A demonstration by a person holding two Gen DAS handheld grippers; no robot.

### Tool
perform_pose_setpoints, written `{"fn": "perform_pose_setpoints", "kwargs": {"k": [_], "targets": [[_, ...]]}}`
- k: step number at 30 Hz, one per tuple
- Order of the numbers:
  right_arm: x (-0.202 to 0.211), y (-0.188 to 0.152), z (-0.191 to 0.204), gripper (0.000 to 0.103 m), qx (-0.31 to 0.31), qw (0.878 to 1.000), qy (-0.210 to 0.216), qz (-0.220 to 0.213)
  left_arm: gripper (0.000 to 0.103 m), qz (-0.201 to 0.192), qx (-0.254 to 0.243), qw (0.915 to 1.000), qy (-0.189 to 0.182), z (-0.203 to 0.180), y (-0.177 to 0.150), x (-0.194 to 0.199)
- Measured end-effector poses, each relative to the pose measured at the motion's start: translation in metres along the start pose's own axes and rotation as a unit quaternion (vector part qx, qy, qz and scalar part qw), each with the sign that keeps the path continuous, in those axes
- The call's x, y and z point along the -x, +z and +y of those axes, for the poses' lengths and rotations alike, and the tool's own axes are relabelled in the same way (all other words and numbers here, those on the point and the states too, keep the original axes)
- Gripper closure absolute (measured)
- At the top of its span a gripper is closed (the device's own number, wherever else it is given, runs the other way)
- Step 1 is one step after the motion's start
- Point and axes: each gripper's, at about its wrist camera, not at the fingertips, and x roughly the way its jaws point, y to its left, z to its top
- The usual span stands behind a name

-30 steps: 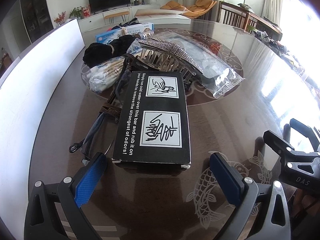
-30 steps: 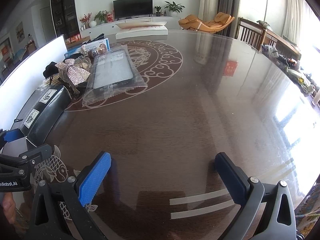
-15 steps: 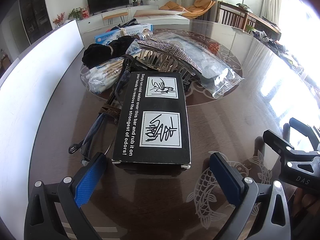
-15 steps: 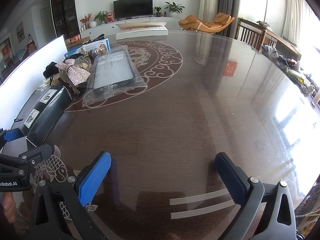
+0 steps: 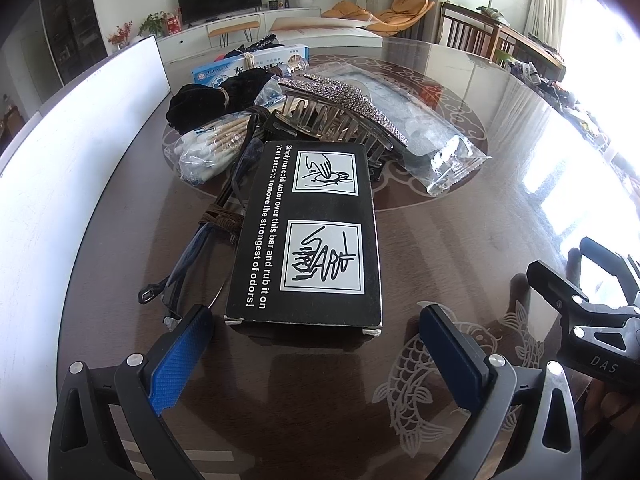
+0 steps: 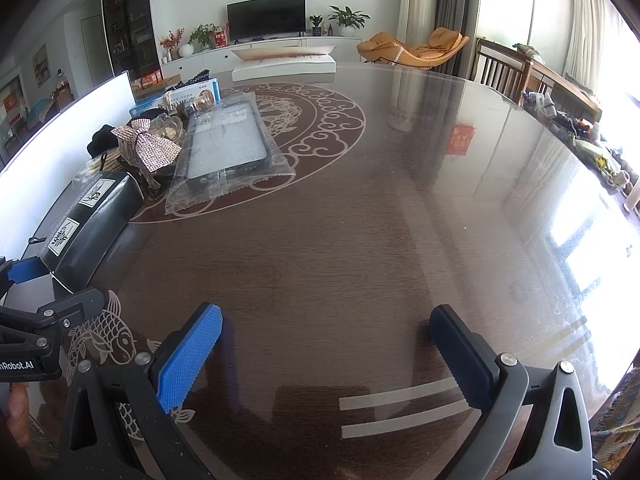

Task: Organize objects
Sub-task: 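Move the left tool toward the black soap bar box on the table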

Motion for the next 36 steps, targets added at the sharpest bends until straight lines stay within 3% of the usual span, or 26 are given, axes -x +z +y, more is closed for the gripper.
{"fn": "perform_pose_setpoints", "kwargs": {"k": [21,32,36], "targets": [[0.002,-0.001,-0.001,0.0,0.001,1.0,0.0,-0.005,0.0,-0.001,-0.019,0.9998,-0.012,0.005,-0.017,0.011],[0.001,0.0,0.0,0.0,0.001,1.0,0.0,-0.009,0.0,0.003,-0.009,0.9999,-0.01,0.038,-0.034,0.023],[0.001,-0.001,0.0,0.0,0.001,1.0,0.0,-0.01,0.0,-0.011,0.004,0.9983,-0.057,0.04,-0.019,0.032]]}}
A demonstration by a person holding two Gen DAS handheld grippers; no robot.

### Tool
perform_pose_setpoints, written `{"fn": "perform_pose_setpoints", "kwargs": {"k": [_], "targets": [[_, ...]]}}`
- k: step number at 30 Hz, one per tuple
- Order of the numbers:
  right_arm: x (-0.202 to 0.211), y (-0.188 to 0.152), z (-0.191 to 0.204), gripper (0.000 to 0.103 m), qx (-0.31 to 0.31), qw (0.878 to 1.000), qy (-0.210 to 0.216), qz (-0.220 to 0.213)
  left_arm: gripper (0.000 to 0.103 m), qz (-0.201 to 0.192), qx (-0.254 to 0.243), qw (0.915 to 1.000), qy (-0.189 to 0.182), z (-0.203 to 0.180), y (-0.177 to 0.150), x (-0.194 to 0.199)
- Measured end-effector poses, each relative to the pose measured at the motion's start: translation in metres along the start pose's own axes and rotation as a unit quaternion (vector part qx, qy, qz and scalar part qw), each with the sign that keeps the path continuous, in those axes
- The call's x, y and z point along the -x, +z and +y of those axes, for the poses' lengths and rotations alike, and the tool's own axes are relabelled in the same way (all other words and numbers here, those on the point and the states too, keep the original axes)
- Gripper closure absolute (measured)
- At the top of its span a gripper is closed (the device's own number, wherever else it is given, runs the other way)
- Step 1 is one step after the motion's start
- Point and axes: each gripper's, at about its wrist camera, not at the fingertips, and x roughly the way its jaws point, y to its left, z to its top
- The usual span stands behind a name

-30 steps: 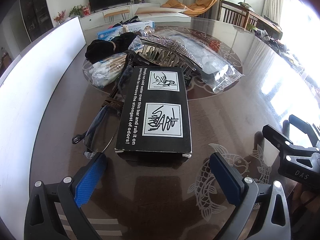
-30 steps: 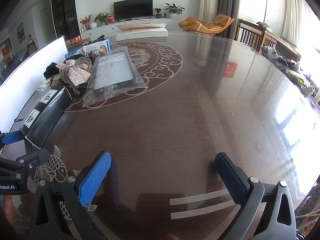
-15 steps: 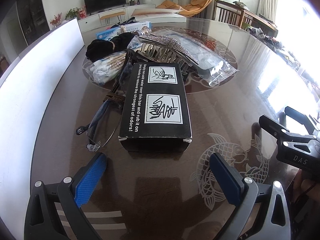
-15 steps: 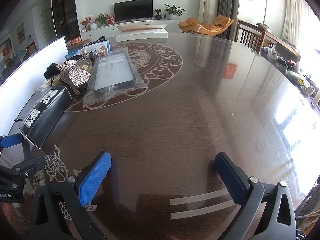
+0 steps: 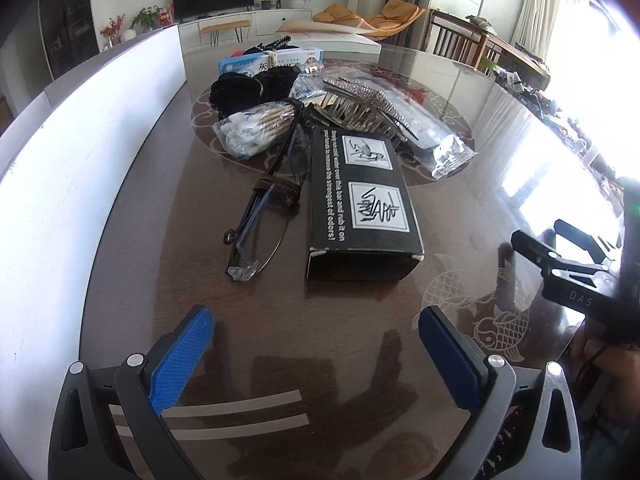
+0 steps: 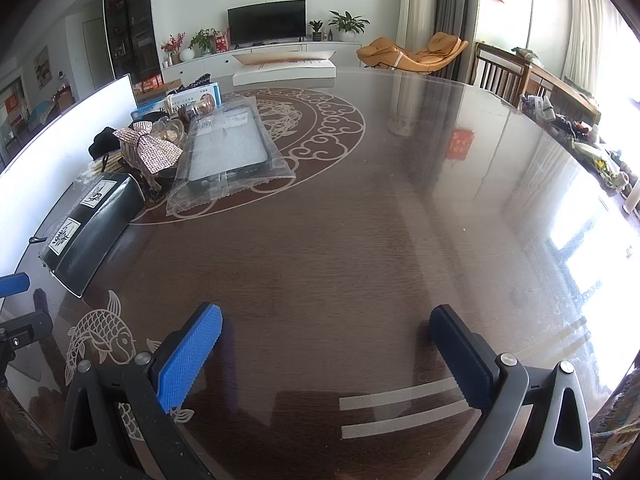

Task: Organize objects
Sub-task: 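Move the left tool toward the black soap bar box on the table, then grasp the black soap box with the left tool while the right tool grasps the rimless eyeglasses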

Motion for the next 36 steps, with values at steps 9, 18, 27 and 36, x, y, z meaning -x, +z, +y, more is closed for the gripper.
{"fn": "perform_pose_setpoints", "kwargs": {"k": [9,18,27,36], "targets": [[0.0,0.0,0.0,0.0,0.0,1.0,0.0,0.0,0.0,0.025,-0.048,0.9985,-0.003,-0.037,0.051,-0.038],[0.0,-0.001,0.0,0.0,0.0,1.0,0.0,0.0,0.045,0.022,-0.058,0.9978,0.021,-0.052,0.061,-0.051],[-0.001,-0.001,0.0,0.0,0.0,1.0,0.0,-0.002,0.045,0.012,-0.062,0.998,0.006,-0.06,0.035,-0.029],[-0.001,-0.001,0.0,0.0,0.0,1.0,0.0,-0.002,0.044,0.031,-0.115,0.9928,-0.011,-0.058,-0.012,-0.005]]}}
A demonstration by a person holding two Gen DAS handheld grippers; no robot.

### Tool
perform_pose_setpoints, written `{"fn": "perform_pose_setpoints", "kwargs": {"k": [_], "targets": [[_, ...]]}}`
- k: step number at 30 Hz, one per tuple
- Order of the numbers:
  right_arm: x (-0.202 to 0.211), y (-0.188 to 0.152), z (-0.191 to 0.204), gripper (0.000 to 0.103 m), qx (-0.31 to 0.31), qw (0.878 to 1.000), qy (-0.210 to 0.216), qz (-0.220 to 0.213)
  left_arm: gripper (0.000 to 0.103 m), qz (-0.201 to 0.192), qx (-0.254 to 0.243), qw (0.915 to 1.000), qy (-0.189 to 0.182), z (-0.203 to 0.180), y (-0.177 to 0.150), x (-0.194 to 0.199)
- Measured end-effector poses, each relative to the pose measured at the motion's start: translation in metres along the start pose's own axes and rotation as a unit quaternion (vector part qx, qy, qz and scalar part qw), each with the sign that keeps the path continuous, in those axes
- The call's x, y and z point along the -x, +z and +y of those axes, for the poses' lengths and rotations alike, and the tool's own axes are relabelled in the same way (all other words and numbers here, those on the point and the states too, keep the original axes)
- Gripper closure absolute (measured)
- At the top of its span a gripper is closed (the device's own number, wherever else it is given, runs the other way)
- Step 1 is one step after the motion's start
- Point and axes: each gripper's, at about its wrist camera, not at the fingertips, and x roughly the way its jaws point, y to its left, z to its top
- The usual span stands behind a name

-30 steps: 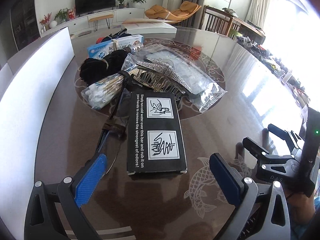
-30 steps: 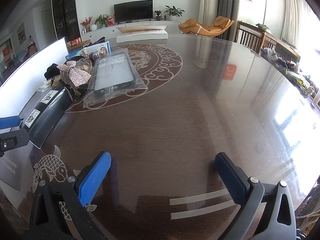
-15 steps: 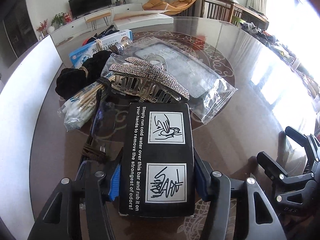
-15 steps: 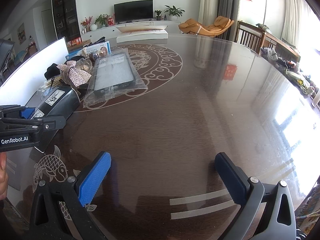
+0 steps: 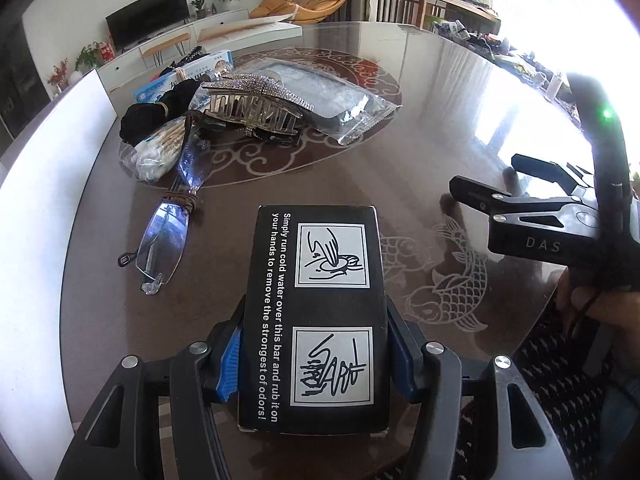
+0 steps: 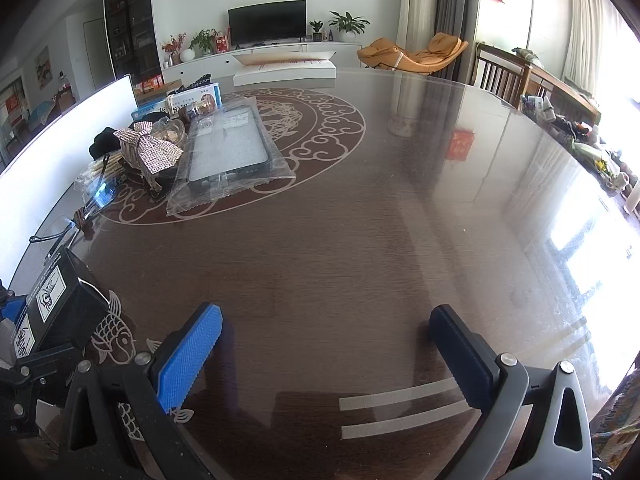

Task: Organize objects
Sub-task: 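Grasp the black soap box with the left tool while the right tool grasps the rimless eyeglasses, then carry the soap box and eyeglasses over the white bin and open both tools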

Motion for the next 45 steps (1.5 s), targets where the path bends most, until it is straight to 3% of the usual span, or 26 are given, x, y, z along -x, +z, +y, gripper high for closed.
{"fn": "perform_pose_setpoints", "kwargs": {"k": [9,14,18,19,21,24,25,26,28,31,33,34,37,41,45], "targets": [[0.001,-0.001,-0.001,0.0,0.001,1.0,0.001,-0.001,0.045,-0.021,0.01,0.9997,0.007,0.001,0.002,0.002],[0.001,0.001,-0.002,0.0,0.01,1.0,0.011,0.01,0.045,-0.063,0.054,0.9965,0.001,0.028,-0.015,0.041],[0.001,0.008,-0.006,0.0,-0.017,0.999,-0.008,0.046,0.045,-0.096,0.097,0.9902,0.026,0.069,-0.029,0.083],[0.006,0.012,-0.005,0.0,-0.037,0.998,0.001,0.049,0.045,-0.105,0.106,0.9882,0.034,0.079,-0.032,0.092],[0.018,0.023,0.011,0.001,-0.078,0.993,0.072,0.048,0.045,-0.121,0.119,0.9842,0.052,0.095,-0.037,0.109],[0.016,0.047,0.072,0.011,-0.079,0.973,0.197,0.093,0.045,-0.139,0.137,0.9787,0.064,0.114,-0.042,0.126],[0.013,0.056,0.099,0.02,-0.062,0.968,0.219,0.108,0.045,-0.144,0.144,0.977,0.064,0.119,-0.043,0.13],[0.008,0.065,0.125,0.024,-0.039,0.968,0.219,0.121,0.045,-0.15,0.151,0.975,0.065,0.125,-0.044,0.134],[-0.01,0.078,0.174,0.026,-0.002,0.974,0.177,0.144,0.045,-0.161,0.162,0.9713,0.067,0.132,-0.047,0.14],[-0.041,0.088,0.21,0.036,0.0,0.975,0.138,0.172,0.045,-0.168,0.175,0.9675,0.072,0.141,-0.054,0.146],[-0.052,0.088,0.225,0.049,0.022,0.979,0.111,0.171,0.045,-0.166,0.177,0.9668,0.08,0.146,-0.058,0.148],[-0.051,0.087,0.227,0.065,0.034,0.982,0.099,0.16,0.045,-0.164,0.177,0.9667,0.085,0.148,-0.06,0.148],[-0.044,0.078,0.212,0.083,0.037,0.983,0.104,0.145,0.045,-0.166,0.185,0.9662,0.069,0.156,-0.064,0.151],[-0.027,0.068,0.173,0.086,0.002,0.976,0.159,0.151,0.045,-0.171,0.203,0.9629,0.049,0.164,-0.059,0.16],[-0.007,0.073,0.148,0.086,-0.044,0.961,0.229,0.152,0.045,-0.189,0.228,0.9549,0.015,0.178,-0.054,0.18]]}}
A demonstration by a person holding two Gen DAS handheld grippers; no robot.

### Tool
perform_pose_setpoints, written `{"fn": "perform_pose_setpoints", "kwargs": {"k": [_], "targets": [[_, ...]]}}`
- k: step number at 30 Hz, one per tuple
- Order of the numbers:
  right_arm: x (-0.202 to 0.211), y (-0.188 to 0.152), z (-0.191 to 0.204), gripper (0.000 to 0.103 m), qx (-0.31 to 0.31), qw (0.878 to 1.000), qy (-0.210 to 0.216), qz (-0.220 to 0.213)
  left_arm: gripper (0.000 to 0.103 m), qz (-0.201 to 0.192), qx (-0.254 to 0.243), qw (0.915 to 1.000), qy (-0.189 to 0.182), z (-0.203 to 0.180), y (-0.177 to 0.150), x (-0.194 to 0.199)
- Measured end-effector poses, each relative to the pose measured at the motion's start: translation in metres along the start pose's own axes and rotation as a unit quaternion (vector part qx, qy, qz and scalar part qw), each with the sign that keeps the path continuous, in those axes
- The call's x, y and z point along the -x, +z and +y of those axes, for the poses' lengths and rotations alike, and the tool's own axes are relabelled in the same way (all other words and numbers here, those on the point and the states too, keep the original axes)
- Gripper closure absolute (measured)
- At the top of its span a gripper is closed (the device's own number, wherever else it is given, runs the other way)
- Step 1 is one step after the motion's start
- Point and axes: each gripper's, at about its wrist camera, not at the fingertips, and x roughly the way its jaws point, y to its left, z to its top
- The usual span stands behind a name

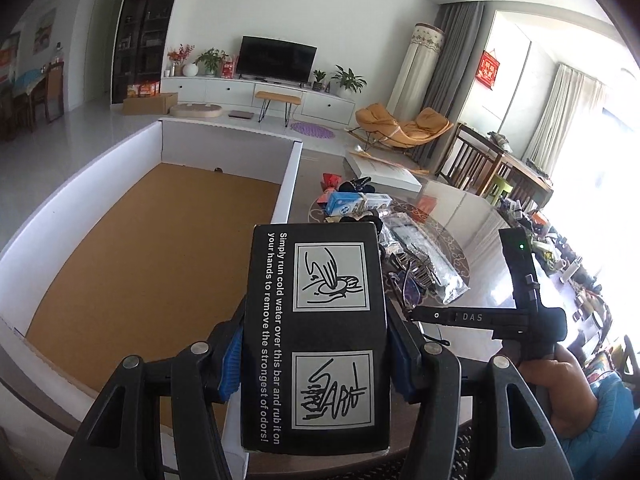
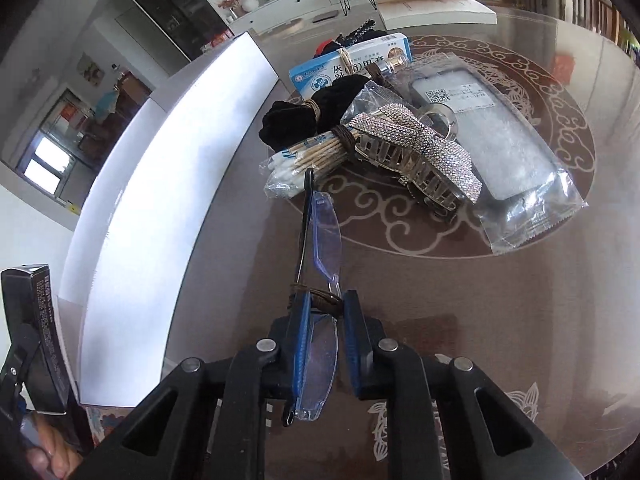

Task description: Organize objects

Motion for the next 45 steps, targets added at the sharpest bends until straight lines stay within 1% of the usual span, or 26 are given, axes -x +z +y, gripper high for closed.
{"fn": "perform_pose_setpoints", "kwargs": {"k": [2,3,4,6,8,10,13,15,16,18,19,20,22,24,26,27,28,29,30,31,32,34,36,38,41,45], "targets": [[0.015,0.004,0.008,0.086,-0.009,0.999,0.033,-0.008,0.045,-0.01,0.005,0.9999,0.011,0.01,0.007,0.01],[0.024,0.007,0.019,0.086,-0.006,0.999,0.052,-0.015,0.045,-0.016,0.007,0.9997,0.019,0.016,0.011,0.014],[0.029,0.014,0.035,0.086,0.003,0.997,0.069,-0.022,0.045,-0.023,0.006,0.9992,0.032,0.023,0.015,0.018],[0.042,0.021,0.075,0.086,0.034,0.994,0.099,-0.033,0.045,-0.029,-0.001,0.9972,0.069,0.038,0.022,0.022],[0.044,0.031,0.118,0.086,0.07,0.989,0.126,-0.032,0.045,-0.021,-0.006,0.994,0.108,0.057,0.028,0.017],[0.042,0.03,0.162,0.086,0.107,0.983,0.146,-0.024,0.045,0.0,-0.006,0.9902,0.139,0.078,0.03,0.007],[0.024,0.031,0.221,0.085,0.162,0.975,0.149,-0.015,0.045,0.037,0.002,0.9838,0.175,0.107,0.027,-0.015],[0.003,0.028,0.249,0.085,0.187,0.972,0.14,0.0,0.045,0.075,0.016,0.9775,0.196,0.125,0.022,-0.031],[-0.01,0.027,0.257,0.083,0.193,0.972,0.135,0.013,0.044,0.087,0.028,0.9736,0.209,0.133,0.021,-0.039],[-0.034,0.024,0.263,0.07,0.198,0.973,0.113,0.031,0.039,0.093,0.048,0.9682,0.227,0.143,0.016,-0.043],[-0.039,0.023,0.261,0.056,0.192,0.976,0.101,0.032,0.031,0.093,0.056,0.9673,0.229,0.145,0.015,-0.043],[-0.041,0.023,0.255,0.046,0.181,0.978,0.1,0.027,0.027,0.086,0.062,0.9675,0.229,0.145,0.014,-0.041],[-0.034,0.023,0.239,0.04,0.166,0.981,0.102,0.005,0.026,0.062,0.068,0.9706,0.222,0.139,0.013,-0.033],[-0.02,0.021,0.221,0.037,0.167,0.982,0.085,-0.026,0.026,0.04,0.064,0.9757,0.206,0.124,0.015,-0.028],[-0.004,0.017,0.195,0.025,0.169,0.982,0.057,-0.064,0.026,0.024,0.047,0.9843,0.169,0.097,0.016,-0.023],[0.006,0.014,0.178,0.022,0.167,0.982,0.038,-0.084,0.026,0.019,0.033,0.9889,0.144,0.079,0.017,-0.022],[0.013,0.01,0.159,0.015,0.165,0.981,0.014,-0.103,0.026,0.017,0.016,0.993,0.116,0.059,0.015,-0.023],[0.019,0.004,0.137,0.012,0.161,0.98,-0.015,-0.119,0.025,0.02,-0.003,0.996,0.087,0.035,0.017,-0.024],[0.021,-0.003,0.113,0.012,0.156,0.978,-0.05,-0.131,0.023,0.026,-0.022,0.9977,0.058,0.012,0.013,-0.027],[0.022,-0.013,0.087,0.012,0.149,0.976,-0.088,-0.135,0.015,0.034,-0.039,0.9982,0.029,-0.01,0.007,-0.031],[0.019,-0.022,0.061,0.012,0.136,0.974,-0.124,-0.129,0.007,0.046,-0.053,0.9976,0.002,-0.033,0.002,-0.04],[0.015,-0.037,0.011,0.012,0.104,0.973,-0.177,-0.105,0.004,0.08,-0.071,0.9935,-0.04,-0.07,-0.017,-0.061],[0.019,-0.049,-0.029,0.012,0.075,0.971,-0.202,-0.102,0.004,0.12,-0.082,0.9884,-0.044,-0.095,-0.037,-0.095],[0.024,-0.052,-0.057,0.012,0.058,0.967,-0.224,-0.108,0.004,0.14,-0.088,0.9857,-0.032,-0.109,-0.054,-0.127],[0.029,-0.051,-0.084,0.012,0.04,0.965,-0.235,-0.111,0.004,0.148,-0.1,0.9838,0.012,-0.116,-0.067,-0.162],[0.03,-0.046,-0.104,0.011,0.023,0.967,-0.228,-0.11,0.004,0.146,-0.113,0.9815,0.051,-0.114,-0.068,-0.188]]}}
